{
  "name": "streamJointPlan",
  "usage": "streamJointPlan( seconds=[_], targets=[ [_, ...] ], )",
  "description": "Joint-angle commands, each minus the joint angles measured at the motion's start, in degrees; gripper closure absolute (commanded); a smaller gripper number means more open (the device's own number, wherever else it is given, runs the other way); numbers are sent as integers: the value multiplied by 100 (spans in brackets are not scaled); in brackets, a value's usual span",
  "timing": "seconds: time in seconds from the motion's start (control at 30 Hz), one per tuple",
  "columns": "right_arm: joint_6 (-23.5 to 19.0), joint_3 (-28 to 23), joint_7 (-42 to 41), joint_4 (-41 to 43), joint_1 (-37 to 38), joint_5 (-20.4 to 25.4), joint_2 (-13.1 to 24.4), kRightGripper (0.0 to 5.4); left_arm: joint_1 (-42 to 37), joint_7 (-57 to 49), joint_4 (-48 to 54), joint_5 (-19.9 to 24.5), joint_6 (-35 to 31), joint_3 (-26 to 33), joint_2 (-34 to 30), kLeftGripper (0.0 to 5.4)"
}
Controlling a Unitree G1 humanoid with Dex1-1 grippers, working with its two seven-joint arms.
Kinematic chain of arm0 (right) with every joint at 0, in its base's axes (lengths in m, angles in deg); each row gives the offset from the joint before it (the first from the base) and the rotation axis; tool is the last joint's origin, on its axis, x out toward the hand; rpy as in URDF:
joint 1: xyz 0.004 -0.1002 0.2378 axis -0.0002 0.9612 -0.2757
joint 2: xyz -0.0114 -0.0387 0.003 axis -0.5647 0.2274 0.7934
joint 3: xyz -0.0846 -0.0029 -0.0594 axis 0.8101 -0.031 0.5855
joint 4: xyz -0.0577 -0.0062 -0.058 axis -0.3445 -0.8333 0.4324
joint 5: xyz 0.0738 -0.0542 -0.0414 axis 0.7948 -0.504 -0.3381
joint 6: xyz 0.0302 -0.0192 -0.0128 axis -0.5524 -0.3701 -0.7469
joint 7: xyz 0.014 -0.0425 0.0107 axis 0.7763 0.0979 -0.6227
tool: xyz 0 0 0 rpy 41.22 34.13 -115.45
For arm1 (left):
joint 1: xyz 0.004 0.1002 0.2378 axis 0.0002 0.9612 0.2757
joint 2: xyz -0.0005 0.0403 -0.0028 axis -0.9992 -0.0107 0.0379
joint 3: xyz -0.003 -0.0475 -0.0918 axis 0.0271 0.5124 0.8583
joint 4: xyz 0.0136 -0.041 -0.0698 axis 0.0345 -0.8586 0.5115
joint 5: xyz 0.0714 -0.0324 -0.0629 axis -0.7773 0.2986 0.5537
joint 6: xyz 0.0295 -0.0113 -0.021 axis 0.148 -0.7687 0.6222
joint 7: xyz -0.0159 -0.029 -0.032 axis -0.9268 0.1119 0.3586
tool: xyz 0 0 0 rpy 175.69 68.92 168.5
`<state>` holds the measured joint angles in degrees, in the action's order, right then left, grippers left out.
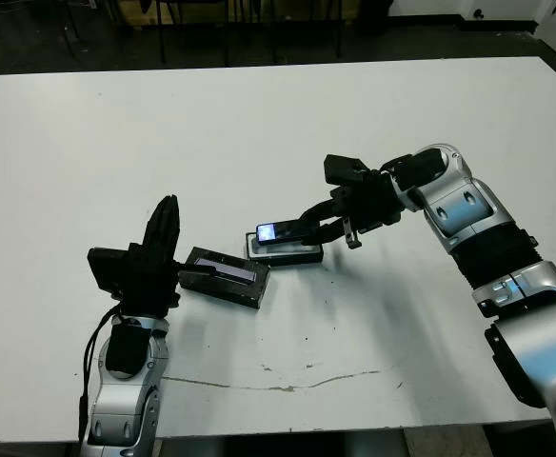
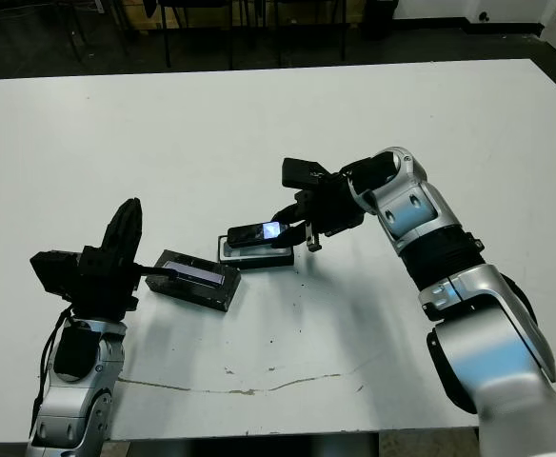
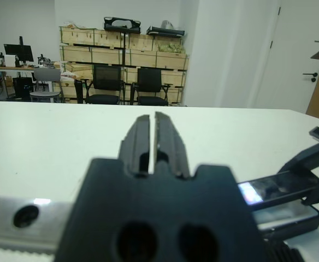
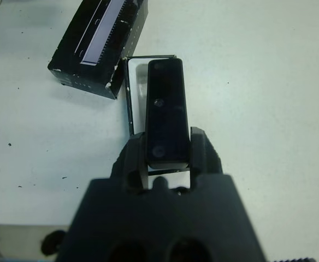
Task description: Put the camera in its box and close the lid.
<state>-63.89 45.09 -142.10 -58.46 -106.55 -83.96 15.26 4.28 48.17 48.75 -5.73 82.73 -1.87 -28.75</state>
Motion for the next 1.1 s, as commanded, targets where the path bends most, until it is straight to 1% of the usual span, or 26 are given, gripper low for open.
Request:
streamJointPlan(
  seconds=[0.03,0.2,0.3,0.4,0.47,0.73,0.87,1.1],
  targets=[
    [44,41,-53,-34,62,-7,44,484,64,-41,-30,-34,-122,1,-27,540],
    [-66,83,-18,20,50,-79,69,484,69,-37,-43,-40,-81,-6,-34,540],
    [-270,110,44,37,35,-129,68,484,83,-18,-35,15,-76,-8,-18,540],
    [-303,128,150,30,36,-210,72,484,91,-18,-38,-8,-54,-19,-28,540],
    [-361,114,110,-44,21,-183,53,484,102,-41,-15,-32,-80,-24,-28,540],
    [-255,203,-16,-102,20,-198,57,484,99,-28,-26,34,-91,-19,-8,540],
    [40,237,-105,-142,49,-177,59,484,98,-53,-40,-32,-60,-27,-16,540],
    [345,181,-372,-417,-27,-65,19,484,108,-29,-40,1,-61,-17,-27,540]
  ],
)
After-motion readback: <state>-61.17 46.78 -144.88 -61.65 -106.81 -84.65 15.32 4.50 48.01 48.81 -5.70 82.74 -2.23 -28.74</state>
